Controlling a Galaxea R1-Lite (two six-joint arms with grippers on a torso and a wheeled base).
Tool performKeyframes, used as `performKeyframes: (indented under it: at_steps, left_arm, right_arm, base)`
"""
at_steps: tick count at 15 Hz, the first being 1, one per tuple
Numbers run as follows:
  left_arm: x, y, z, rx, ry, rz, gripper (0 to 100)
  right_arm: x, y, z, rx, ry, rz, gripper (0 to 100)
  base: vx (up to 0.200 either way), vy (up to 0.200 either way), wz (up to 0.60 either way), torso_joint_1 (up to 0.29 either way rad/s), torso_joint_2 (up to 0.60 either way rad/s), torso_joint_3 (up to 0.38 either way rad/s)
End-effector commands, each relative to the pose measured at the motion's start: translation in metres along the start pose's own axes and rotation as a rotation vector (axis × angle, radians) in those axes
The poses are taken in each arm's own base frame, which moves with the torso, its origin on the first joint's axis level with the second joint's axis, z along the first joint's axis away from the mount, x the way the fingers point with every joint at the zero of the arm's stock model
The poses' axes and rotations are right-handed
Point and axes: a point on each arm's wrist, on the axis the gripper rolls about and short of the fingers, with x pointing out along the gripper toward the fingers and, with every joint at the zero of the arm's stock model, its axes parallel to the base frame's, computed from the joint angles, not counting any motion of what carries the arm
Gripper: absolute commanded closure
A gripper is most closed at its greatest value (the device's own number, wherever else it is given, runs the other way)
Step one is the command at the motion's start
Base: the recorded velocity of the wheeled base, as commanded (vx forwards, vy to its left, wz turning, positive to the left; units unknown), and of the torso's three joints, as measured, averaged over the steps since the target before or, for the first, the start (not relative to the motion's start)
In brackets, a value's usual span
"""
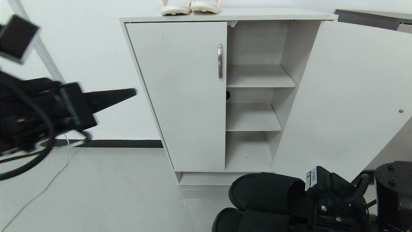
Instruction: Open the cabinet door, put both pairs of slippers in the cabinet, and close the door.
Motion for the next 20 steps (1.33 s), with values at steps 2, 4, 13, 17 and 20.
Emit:
performKeyframes:
  at_steps: [2,4,13,17,20]
  left_arm:
    - [-0.143,-0.011,-0.064,0.012,-0.049,0.264,100]
    - [-0.18,-0.014,-0.108,0.008,-0.046,0.419,100]
    - [-0.175,0.012,-0.224,0.176,-0.046,0.654,100]
    - [-0.177,0.009,-0.226,0.25,-0.072,0.63,100]
    - [-0.176,0.008,-0.226,0.204,-0.085,0.59,100]
  right_arm:
    - [0.001,0.0,-0.001,0.001,0.005,0.0,100]
    - [0.001,0.0,-0.001,-0.001,0.004,0.0,100]
    - [0.001,0.0,-0.002,0.0,0.011,0.001,100]
    - [0.002,0.0,-0.002,-0.002,0.011,0.002,100]
    - [0.011,-0.004,0.001,0.015,0.022,-0.032,100]
  base:
    - [0.0,0.0,0.0,0.0,0.0,0.0]
    - [0.0,0.0,0.0,0.0,0.0,0.0]
    - [0.0,0.0,0.0,0.0,0.0,0.0]
    - [0.0,0.0,0.0,0.0,0.0,0.0]
    - [0.0,0.0,0.0,0.0,0.0,0.0]
